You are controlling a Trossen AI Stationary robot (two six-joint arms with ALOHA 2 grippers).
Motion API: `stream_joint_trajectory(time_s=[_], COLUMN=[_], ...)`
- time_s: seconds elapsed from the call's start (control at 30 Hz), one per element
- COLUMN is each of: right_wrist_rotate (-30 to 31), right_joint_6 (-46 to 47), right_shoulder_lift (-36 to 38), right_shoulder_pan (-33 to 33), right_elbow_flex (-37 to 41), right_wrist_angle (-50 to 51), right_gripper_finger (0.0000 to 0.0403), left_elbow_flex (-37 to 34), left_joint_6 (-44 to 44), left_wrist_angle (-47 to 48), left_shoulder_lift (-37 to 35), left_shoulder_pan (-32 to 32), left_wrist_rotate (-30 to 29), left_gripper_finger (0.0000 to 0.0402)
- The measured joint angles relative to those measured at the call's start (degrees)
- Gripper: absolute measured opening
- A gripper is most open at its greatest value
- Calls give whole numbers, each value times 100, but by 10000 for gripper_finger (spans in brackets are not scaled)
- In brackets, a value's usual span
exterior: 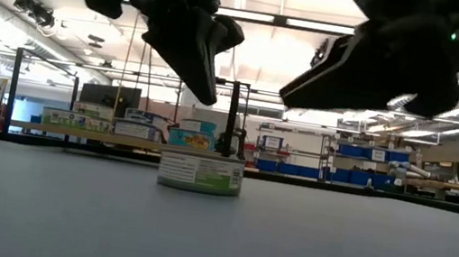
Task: Stack canned seafood by type on shelf
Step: Stack the green tuna can on top of the green tuna can on the shelf
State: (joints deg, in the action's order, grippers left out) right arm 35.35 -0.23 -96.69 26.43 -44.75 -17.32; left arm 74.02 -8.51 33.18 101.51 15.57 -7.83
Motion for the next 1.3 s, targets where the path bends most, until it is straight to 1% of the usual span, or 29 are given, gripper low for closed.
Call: stream_joint_trajectory(time_s=[0.13, 0.2, 0.33, 0.43, 0.5, 0.57, 0.63, 0.73, 0.8, 0.87, 0.93, 1.0, 1.1, 1.17, 1.3], right_wrist_rotate=[790, 1014, 1045, 959, 920, 715, 526, 59, -230, -419, -522, -655, -841, -853, -740], right_joint_6=[-187, -370, -595, -469, -262, -6, 160, 169, 101, 86, 105, 192, 220, 201, 140], right_shoulder_lift=[-697, -1006, -1452, -1661, -1685, -1661, -1577, -1558, -1578, -1591, -1598, -1598, -1598, -1598, -1598], right_shoulder_pan=[241, 297, 295, 234, 207, 158, 110, -9, -96, -164, -239, -319, -418, -438, -396], right_elbow_flex=[-555, -823, -1296, -1638, -1801, -1917, -1923, -1930, -1921, -1921, -1921, -1921, -1921, -1921, -1921], right_wrist_angle=[144, 219, 729, 1332, 1817, 2030, 2181, 2173, 2187, 2194, 2197, 2164, 2121, 2117, 2098], right_gripper_finger=[261, 274, 282, 265, 241, 207, 163, 92, 51, 20, 8, 11, 31, 47, 82], left_elbow_flex=[0, 0, -143, -420, -630, -895, -1158, -1595, -1910, -2167, -2350, -2486, -2669, -2747, -2747], left_joint_6=[4, 6, 22, 31, 113, 133, 146, 178, 241, 309, 324, 381, 435, 442, 346], left_wrist_angle=[1, 82, 104, -9, -323, -670, -1123, -1630, -2038, -2308, -2388, -2333, -2617, -2792, -2779], left_shoulder_lift=[0, 0, -7, -7, -14, -100, -256, -548, -740, -869, -907, -872, -839, -844, -844], left_shoulder_pan=[-61, -90, -194, -362, -474, -568, -663, -811, -897, -956, -996, -1000, -977, -954, -918], left_wrist_rotate=[83, 56, -6, -109, -118, -85, -27, 14, 183, 275, 288, 298, 303, 248, 85], left_gripper_finger=[0, 0, 0, 0, 0, 0, 0, 0, 0, 0, 0, 0, 0, 0, 0])
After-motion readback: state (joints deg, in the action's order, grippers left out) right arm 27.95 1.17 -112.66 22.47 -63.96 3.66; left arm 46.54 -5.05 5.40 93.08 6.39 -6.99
